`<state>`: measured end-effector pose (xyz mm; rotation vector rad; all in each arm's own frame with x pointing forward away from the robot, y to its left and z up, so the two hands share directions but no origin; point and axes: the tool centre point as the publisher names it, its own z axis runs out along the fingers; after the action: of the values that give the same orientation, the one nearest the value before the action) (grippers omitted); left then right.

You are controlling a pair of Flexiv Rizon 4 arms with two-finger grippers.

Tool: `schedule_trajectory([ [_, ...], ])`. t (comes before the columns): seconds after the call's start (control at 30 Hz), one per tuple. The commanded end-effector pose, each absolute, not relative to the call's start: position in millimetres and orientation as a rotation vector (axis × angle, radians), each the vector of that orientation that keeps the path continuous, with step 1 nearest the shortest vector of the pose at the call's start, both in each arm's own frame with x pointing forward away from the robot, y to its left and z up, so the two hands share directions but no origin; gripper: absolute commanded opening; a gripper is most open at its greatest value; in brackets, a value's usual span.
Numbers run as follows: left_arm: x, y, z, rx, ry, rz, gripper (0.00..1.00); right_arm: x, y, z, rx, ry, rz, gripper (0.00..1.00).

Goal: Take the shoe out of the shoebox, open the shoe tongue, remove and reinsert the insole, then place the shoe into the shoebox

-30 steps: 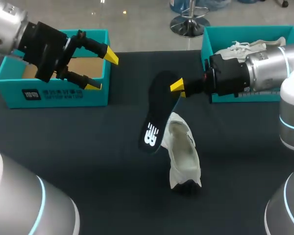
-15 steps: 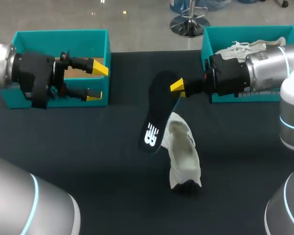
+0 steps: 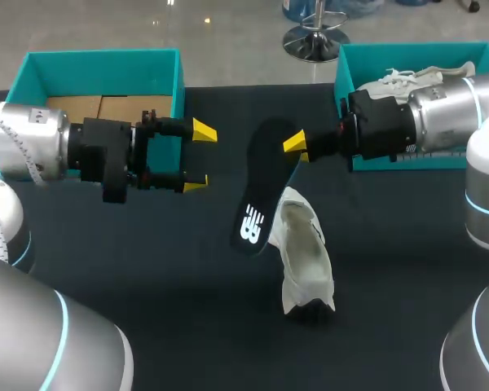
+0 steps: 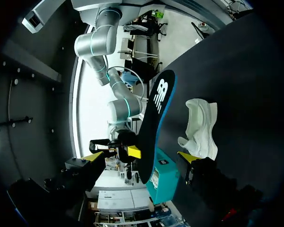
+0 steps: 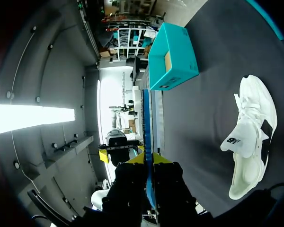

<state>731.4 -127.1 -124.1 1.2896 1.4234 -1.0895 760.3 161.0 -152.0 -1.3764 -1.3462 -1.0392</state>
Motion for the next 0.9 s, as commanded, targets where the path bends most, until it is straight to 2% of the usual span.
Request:
schedule_trajectory([
  [0.03,745,-157,-132,1.279,1.434,-1.146,1.0,761,163,-153,-1.377,-1.346,-1.039,0.0],
  [0.73,754,-202,-148,1.217,1.438,-1.224,1.0,761,163,-153,-1.377,-1.346,-1.039,0.0],
  [0.77,754,-203,-148,1.203,1.438,-1.23,0.78,761,163,-153,-1.377,-1.346,-1.039,0.0],
  [0.8,754,-204,-148,1.197,1.432,-1.239,0.49,761,163,-153,-1.377,-1.346,-1.039,0.0],
  [0.9,753,-208,-146,1.19,1.429,-1.242,0.01,761,163,-153,-1.377,-1.346,-1.039,0.0],
])
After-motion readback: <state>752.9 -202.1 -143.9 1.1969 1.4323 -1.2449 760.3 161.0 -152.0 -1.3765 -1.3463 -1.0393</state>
